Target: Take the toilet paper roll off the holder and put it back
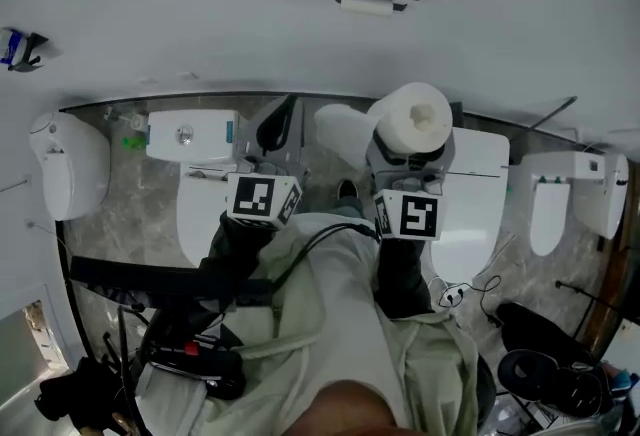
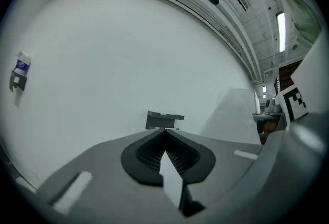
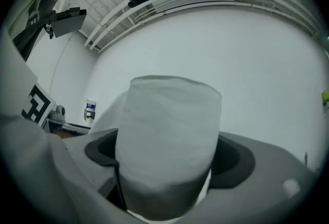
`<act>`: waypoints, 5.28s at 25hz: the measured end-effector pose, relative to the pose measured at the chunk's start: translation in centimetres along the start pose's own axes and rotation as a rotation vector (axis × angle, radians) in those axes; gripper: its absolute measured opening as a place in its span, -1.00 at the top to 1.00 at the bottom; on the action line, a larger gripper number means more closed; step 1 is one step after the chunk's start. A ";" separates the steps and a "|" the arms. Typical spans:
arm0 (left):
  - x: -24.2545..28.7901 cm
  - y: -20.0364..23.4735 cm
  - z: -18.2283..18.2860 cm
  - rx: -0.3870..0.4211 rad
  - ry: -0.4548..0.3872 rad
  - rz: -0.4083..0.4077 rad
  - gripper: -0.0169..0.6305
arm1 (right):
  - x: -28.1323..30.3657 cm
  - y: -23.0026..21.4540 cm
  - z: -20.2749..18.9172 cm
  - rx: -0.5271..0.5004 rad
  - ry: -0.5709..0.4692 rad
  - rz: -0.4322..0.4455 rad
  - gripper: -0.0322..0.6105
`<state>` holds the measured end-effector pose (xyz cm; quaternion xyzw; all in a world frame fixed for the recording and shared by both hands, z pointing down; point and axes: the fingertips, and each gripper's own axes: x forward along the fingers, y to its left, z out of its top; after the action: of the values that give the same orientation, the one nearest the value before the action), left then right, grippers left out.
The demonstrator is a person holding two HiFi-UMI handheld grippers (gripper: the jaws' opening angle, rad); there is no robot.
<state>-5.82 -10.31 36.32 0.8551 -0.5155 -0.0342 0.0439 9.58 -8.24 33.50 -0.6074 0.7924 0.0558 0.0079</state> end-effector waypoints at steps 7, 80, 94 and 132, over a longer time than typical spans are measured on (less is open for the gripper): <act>-0.6 1.3 0.0 0.000 -0.011 0.045 0.92 | 1.8 0.9 -1.0 0.002 0.005 0.042 -0.68; -1.4 2.1 0.1 -0.013 -0.010 0.080 0.93 | 1.9 3.8 -2.0 -0.032 0.005 0.130 -0.68; -1.4 1.9 -0.4 -0.014 0.005 0.079 0.92 | 2.6 2.8 -1.9 -0.071 0.010 0.129 -0.68; -4.1 4.0 -1.3 -0.006 0.026 0.191 0.93 | 27.5 -10.0 -0.6 -0.088 0.088 0.023 -0.68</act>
<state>-11.09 -8.50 38.08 0.8023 -0.5940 -0.0201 0.0562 12.05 -37.29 31.05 -0.6001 0.7955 0.0641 -0.0544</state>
